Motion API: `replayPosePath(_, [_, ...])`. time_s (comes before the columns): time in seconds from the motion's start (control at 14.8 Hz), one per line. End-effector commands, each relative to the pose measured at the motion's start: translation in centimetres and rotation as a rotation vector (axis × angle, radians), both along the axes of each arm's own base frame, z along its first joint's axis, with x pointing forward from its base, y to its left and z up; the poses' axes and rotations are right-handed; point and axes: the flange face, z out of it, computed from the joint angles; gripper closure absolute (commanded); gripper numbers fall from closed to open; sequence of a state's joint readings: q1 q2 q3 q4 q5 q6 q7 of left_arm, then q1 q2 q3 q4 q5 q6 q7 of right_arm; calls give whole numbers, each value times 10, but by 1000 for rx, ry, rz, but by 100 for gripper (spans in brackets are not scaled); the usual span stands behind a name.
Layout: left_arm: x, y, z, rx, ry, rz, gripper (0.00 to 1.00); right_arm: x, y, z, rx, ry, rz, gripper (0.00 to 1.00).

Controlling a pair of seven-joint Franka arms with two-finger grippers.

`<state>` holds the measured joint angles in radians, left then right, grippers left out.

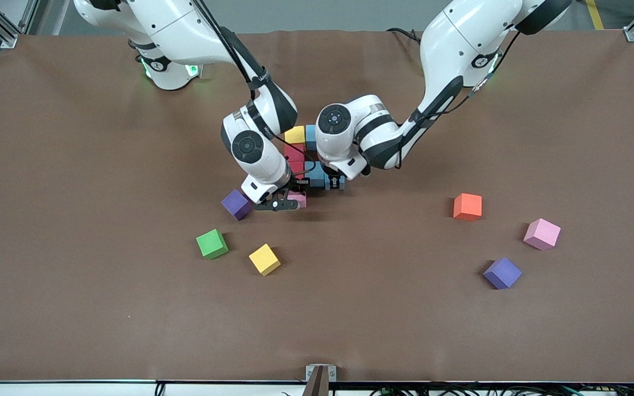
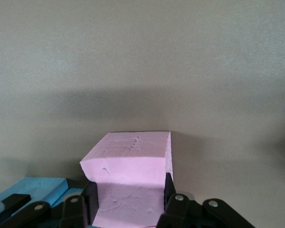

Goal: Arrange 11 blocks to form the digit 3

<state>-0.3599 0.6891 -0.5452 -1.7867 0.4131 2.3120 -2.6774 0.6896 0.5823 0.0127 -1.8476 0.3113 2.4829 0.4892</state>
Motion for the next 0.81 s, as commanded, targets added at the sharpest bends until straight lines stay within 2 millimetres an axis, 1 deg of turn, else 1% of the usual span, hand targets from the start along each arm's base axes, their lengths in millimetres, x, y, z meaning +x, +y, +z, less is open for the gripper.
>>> replayPosePath(0.0, [-5, -6, -16, 4, 10, 1, 17, -9, -6, 10, 26, 5, 0, 100])
replayPosePath(0.07, [-4, -6, -15, 2, 6, -8, 0, -9, -8, 8, 23, 8, -1, 100])
replayPosePath(0.34, [-1, -6, -7, 2, 3, 0, 0, -10, -9, 12, 27, 2, 19, 100])
replayPosePath(0.54, [0, -2, -7, 13, 6, 1, 0, -12, -10, 11, 24, 6, 18, 100])
replayPosePath(0.67, [-1, 1, -2, 25, 6, -1, 0, -13, -11, 12, 24, 6, 18, 100])
replayPosePath(0.74, [-3, 2, -3, 43, 16, -10, 0, -13, -10, 13, 25, 5, 19, 100])
